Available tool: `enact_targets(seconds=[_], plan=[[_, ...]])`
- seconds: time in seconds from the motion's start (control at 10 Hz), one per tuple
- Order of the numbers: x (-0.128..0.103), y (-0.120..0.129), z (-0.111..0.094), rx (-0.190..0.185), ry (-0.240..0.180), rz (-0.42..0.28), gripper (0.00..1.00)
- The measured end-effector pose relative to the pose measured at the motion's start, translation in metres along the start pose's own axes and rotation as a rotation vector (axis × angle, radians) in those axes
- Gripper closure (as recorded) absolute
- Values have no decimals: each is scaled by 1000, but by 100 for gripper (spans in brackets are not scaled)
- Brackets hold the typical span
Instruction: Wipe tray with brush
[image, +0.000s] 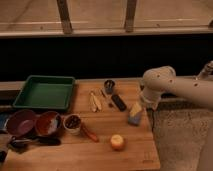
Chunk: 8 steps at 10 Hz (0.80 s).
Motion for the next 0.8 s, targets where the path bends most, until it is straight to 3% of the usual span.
enact_targets(seconds=[0.1, 0.4, 0.6, 0.8], plan=[[-14, 18, 0, 11, 13, -96, 22], [-57, 64, -15, 48, 8, -283, 22], [-81, 89, -34, 79, -13, -363, 22], [-112, 137, -55, 90, -53, -485, 22]])
